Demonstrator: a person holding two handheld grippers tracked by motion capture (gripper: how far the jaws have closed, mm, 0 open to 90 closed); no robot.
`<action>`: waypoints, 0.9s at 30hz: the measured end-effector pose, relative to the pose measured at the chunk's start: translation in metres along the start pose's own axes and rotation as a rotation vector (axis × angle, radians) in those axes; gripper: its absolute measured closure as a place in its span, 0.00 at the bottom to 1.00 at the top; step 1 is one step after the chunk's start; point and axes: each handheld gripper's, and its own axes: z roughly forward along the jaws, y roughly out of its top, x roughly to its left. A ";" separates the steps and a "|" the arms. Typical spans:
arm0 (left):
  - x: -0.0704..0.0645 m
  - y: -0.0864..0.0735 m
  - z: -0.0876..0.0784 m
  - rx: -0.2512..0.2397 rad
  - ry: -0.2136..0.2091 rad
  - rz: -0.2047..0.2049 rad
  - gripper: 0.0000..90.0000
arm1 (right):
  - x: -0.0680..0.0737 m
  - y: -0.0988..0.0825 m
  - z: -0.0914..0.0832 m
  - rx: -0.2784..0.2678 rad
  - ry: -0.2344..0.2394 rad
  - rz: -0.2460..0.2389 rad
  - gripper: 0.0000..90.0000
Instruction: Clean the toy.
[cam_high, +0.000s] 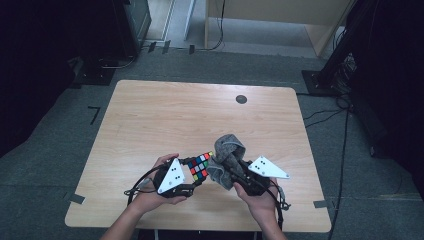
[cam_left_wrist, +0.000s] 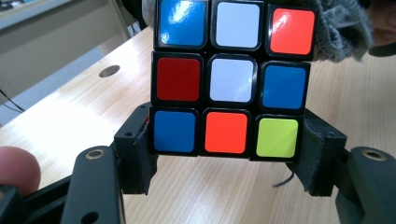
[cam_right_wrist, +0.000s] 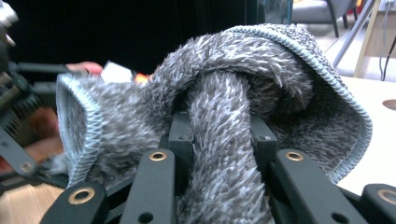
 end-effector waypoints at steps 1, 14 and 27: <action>-0.001 -0.001 0.001 0.012 0.001 0.004 0.38 | 0.000 0.002 -0.001 -0.011 0.009 0.003 0.78; 0.002 0.000 -0.003 -0.027 -0.018 -0.019 0.38 | 0.005 -0.002 0.002 -0.014 0.011 -0.031 0.77; -0.003 0.006 -0.005 -0.045 -0.047 -0.013 0.38 | 0.017 0.008 -0.003 -0.091 0.123 -0.009 0.76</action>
